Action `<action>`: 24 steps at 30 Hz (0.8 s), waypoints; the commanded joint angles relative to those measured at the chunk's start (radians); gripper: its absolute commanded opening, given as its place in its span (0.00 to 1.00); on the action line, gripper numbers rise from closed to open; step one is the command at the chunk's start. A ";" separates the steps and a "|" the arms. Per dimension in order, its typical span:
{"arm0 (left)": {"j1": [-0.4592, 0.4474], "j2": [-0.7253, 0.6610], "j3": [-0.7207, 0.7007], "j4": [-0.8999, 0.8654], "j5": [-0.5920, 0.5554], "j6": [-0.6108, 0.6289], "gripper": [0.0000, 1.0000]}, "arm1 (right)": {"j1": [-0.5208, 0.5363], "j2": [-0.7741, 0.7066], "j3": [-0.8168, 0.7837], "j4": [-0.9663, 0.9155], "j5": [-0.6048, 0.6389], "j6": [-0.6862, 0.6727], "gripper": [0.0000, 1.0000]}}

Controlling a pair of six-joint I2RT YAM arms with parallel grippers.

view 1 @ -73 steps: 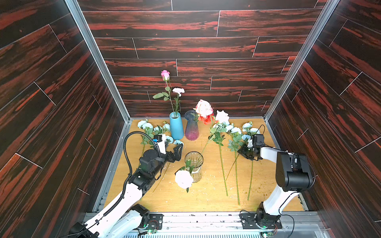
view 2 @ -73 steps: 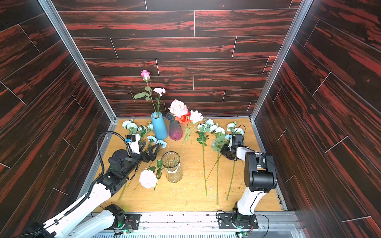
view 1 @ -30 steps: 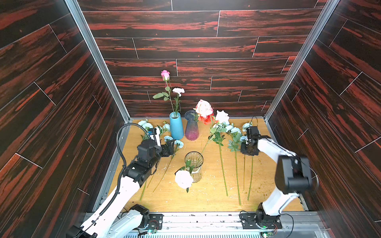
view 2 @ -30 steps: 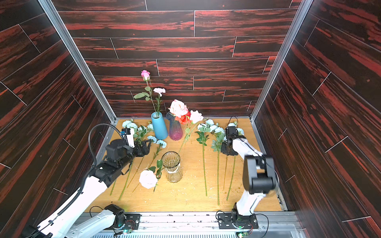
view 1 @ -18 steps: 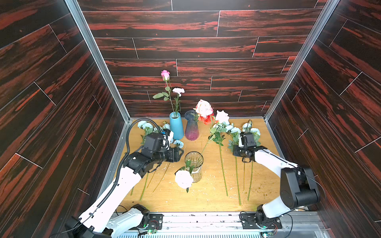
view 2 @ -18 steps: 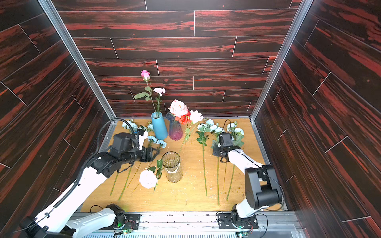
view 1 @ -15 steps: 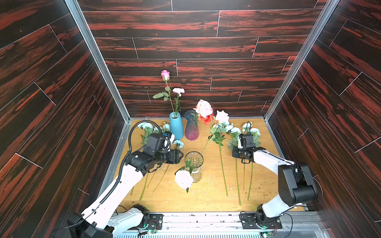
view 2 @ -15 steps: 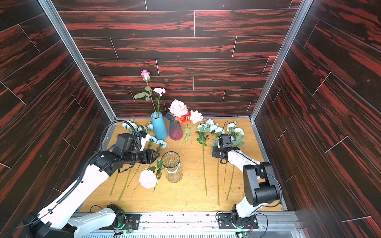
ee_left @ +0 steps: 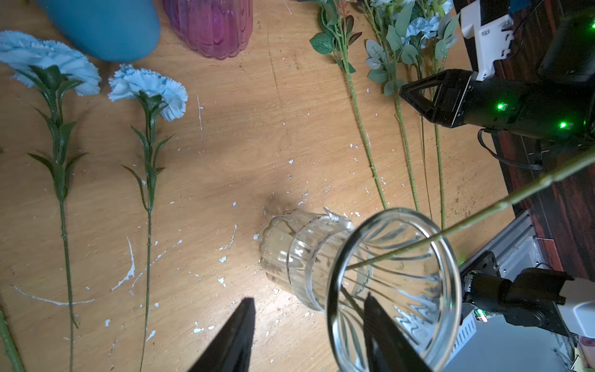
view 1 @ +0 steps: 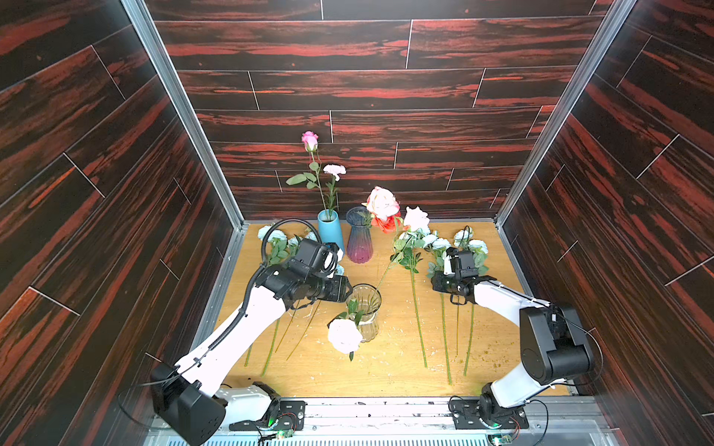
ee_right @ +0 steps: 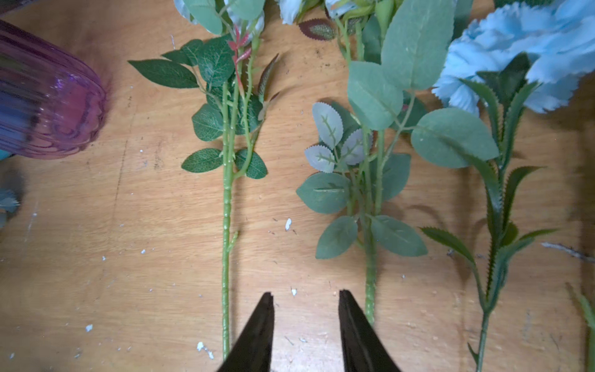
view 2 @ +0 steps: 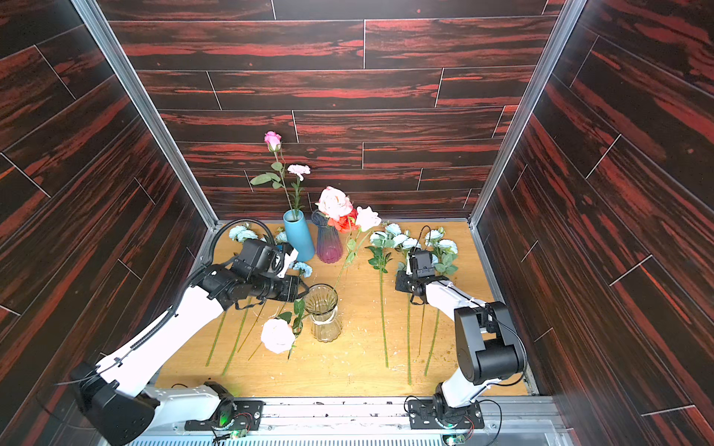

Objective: Pick out blue flowers from the vase
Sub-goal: Place the flower at the center of the board, then move the vase to the center of the board.

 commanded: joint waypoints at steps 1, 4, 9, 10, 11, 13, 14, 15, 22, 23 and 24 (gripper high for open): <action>-0.015 0.050 0.029 -0.052 -0.006 0.027 0.55 | 0.007 0.007 0.003 0.004 -0.007 0.004 0.37; -0.024 0.078 0.040 -0.048 -0.005 0.027 0.48 | 0.008 0.007 0.000 0.007 -0.005 0.005 0.38; -0.036 0.106 0.073 -0.031 -0.008 0.020 0.32 | 0.008 0.008 0.001 0.007 -0.005 0.006 0.39; -0.039 0.115 0.081 -0.029 -0.007 0.019 0.29 | 0.008 0.007 0.000 0.007 -0.005 0.004 0.39; -0.042 0.121 0.087 -0.028 -0.005 0.020 0.26 | 0.009 0.006 -0.002 0.009 -0.005 0.005 0.39; -0.047 0.137 0.095 -0.025 0.003 0.018 0.23 | 0.010 0.006 -0.003 0.010 -0.005 0.005 0.39; -0.049 0.144 0.096 -0.024 0.009 0.019 0.21 | 0.009 0.006 -0.004 0.012 -0.006 0.005 0.39; -0.051 0.150 0.095 -0.022 0.015 0.018 0.18 | 0.010 0.006 -0.003 0.013 -0.005 0.004 0.39; -0.056 0.194 0.109 0.010 0.026 0.012 0.00 | 0.009 0.007 -0.005 0.015 -0.005 0.006 0.39; -0.056 0.199 0.113 0.018 0.027 0.009 0.00 | 0.009 0.006 -0.005 0.014 -0.005 0.005 0.39; -0.057 0.204 0.121 0.027 0.025 0.007 0.00 | 0.009 0.006 -0.006 0.015 -0.005 0.005 0.39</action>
